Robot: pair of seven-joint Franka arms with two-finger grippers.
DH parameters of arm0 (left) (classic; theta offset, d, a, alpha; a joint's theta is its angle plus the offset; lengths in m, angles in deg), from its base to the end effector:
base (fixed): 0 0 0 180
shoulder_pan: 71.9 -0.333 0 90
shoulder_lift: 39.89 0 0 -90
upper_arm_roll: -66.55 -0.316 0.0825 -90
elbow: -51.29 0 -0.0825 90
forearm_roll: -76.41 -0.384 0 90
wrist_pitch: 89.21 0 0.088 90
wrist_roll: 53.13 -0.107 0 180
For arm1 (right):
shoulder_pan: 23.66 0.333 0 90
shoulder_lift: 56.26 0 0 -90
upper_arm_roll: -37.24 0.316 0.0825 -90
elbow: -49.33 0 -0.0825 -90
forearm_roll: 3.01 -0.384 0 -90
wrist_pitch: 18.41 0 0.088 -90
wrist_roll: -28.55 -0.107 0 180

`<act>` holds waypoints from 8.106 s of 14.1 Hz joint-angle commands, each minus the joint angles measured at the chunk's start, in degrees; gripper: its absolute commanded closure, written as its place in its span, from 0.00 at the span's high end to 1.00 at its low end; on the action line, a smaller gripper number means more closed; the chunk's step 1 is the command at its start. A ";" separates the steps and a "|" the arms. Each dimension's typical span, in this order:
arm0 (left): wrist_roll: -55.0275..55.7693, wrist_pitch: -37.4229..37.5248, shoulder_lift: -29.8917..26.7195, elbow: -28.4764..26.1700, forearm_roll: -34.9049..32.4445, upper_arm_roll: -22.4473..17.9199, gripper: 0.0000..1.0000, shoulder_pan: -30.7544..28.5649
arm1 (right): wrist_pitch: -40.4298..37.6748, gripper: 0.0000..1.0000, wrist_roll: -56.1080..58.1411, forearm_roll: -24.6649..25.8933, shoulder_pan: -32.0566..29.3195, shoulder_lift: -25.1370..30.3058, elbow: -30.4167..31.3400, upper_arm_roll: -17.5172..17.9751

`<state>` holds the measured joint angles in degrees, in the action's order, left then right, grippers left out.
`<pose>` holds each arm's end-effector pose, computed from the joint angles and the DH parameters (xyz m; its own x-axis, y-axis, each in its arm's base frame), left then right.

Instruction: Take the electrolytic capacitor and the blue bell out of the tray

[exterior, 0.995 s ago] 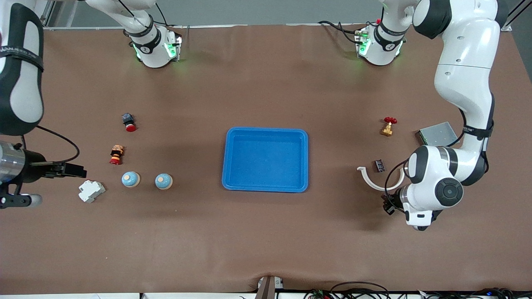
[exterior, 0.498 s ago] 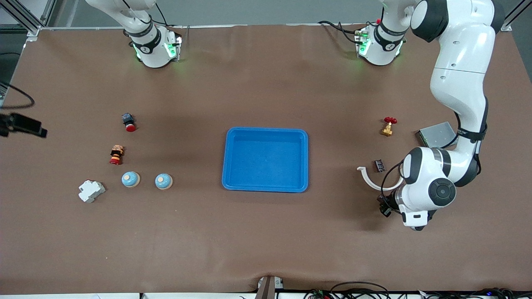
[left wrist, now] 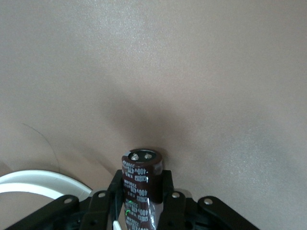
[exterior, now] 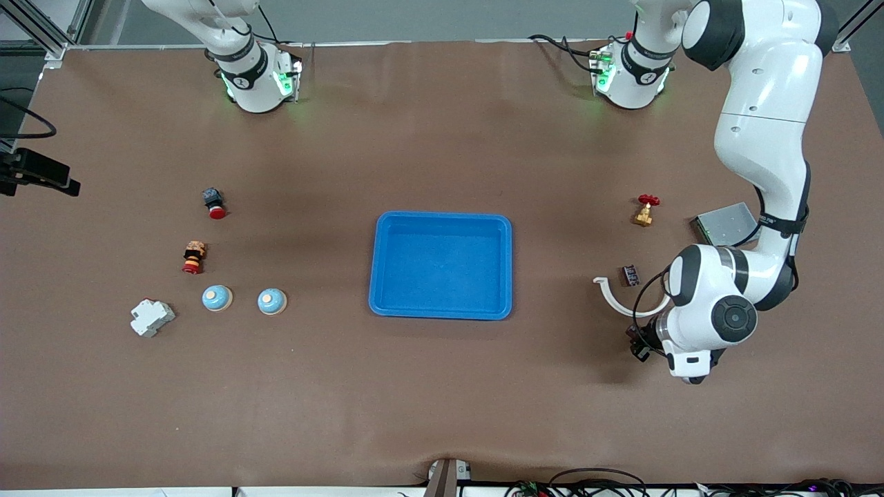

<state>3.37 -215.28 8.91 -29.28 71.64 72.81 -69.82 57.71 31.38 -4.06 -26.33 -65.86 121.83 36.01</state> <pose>0.7183 -0.0871 0.1899 0.6777 0.7341 -0.0433 0.7334 -0.6790 -0.0337 0.5783 -0.0358 0.6498 0.9946 -0.0140 -0.1033 -0.0161 -0.9997 -0.0197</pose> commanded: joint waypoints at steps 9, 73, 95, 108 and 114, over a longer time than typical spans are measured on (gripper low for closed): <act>1.07 -0.67 -0.20 -0.03 -0.76 -0.02 1.00 0.29 | -0.37 1.00 0.24 -0.70 2.32 3.62 3.70 -3.16; -48.41 47.32 -40.02 -0.91 2.93 -7.75 1.00 6.35 | 10.98 1.00 -1.16 0.88 2.93 12.94 15.22 -3.07; -48.42 46.00 -40.54 -1.00 4.59 -1.25 1.00 -0.51 | 8.33 1.00 -1.60 -0.09 3.20 12.85 15.39 -2.98; -52.55 40.46 -42.21 -2.49 6.09 -1.60 1.00 -1.47 | 7.98 1.00 -1.87 -2.10 3.37 12.85 15.74 -2.81; -53.68 31.94 -51.35 -15.93 5.83 -1.43 1.00 -1.29 | 8.77 1.00 -1.87 -2.29 3.37 12.76 15.83 -2.81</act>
<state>-48.66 -180.22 -36.70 -38.07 76.49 71.05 -70.64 66.07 30.31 -5.50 -23.06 -54.07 136.69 33.13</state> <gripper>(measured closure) 0.000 0.000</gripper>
